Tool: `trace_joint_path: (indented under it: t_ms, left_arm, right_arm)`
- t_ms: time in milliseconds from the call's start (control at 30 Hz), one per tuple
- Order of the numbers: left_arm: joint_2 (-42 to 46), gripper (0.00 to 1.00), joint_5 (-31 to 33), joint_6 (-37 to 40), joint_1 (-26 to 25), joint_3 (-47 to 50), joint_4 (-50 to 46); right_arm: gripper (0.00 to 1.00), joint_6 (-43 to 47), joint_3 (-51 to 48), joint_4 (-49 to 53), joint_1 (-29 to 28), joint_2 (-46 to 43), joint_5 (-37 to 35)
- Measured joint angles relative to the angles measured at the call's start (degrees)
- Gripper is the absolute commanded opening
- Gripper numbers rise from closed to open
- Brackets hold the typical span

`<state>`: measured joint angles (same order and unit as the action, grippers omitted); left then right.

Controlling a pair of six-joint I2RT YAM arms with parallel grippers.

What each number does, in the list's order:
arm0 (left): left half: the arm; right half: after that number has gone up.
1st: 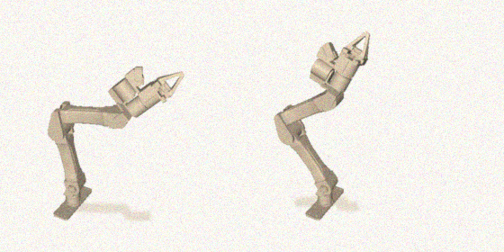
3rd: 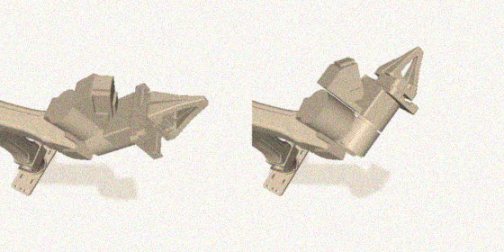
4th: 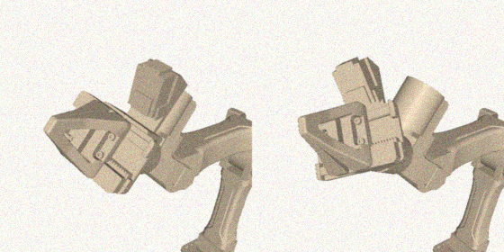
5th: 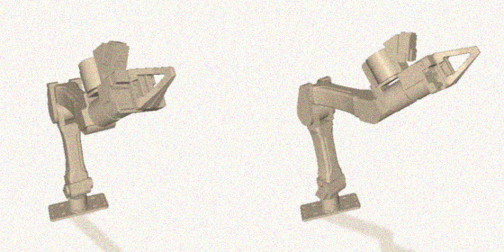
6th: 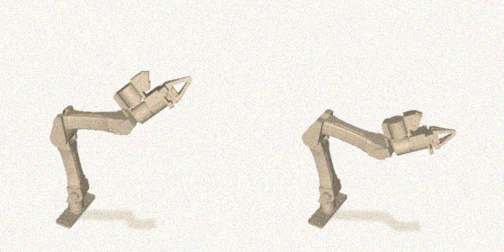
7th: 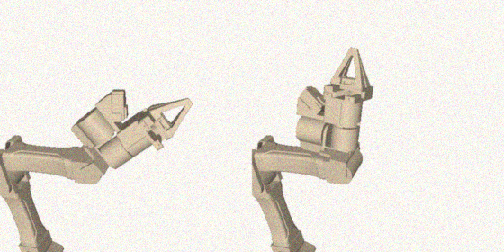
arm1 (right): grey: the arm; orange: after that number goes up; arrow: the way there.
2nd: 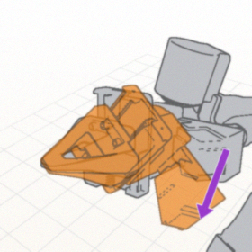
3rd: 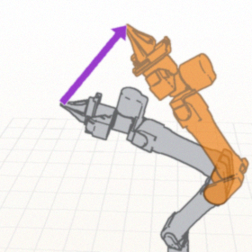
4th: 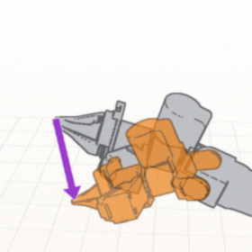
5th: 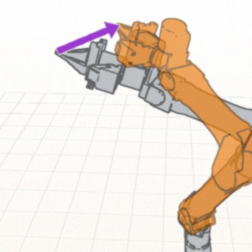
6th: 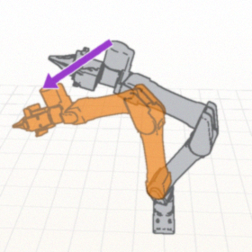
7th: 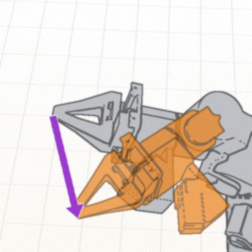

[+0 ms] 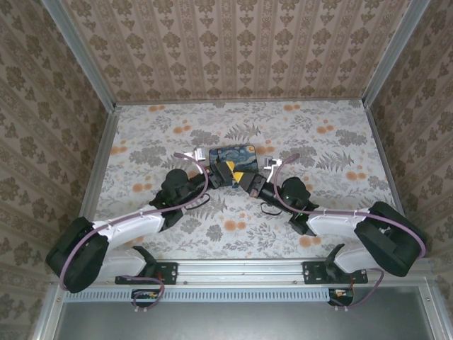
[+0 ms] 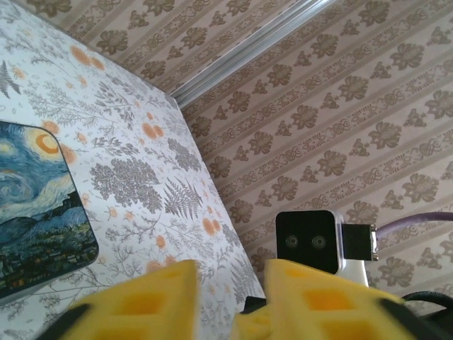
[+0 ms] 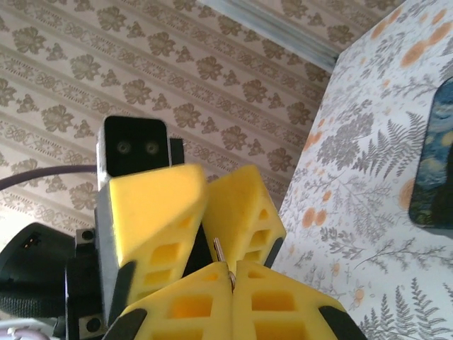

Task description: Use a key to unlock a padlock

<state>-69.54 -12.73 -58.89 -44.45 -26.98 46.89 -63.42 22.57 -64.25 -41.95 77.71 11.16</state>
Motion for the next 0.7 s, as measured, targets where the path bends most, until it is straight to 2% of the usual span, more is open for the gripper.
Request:
trace_joint_path:
  t_ms: [100,267,500,700]
  left_arm:
    - [0.31,0.59,0.15,0.26,0.02,-0.31,-2.75]
    - [0.7,0.72,0.13,0.9,0.31,-0.96,-7.48]
    - [0.0,0.78,-0.55,1.29,0.85,-3.34,-11.82]
    - [-3.41,0.79,-2.23,1.27,1.53,-7.15,-12.09]
  right_arm:
    - [0.0,0.04,-0.85,1.6,0.2,-1.68,-0.31]
    - [0.0,0.66,-2.38,7.02,0.2,-7.41,-0.39]
    - [0.0,2.89,-3.67,17.0,0.2,-16.61,-0.46]
    - [0.0,3.48,-3.67,21.38,0.2,-18.64,-0.68]
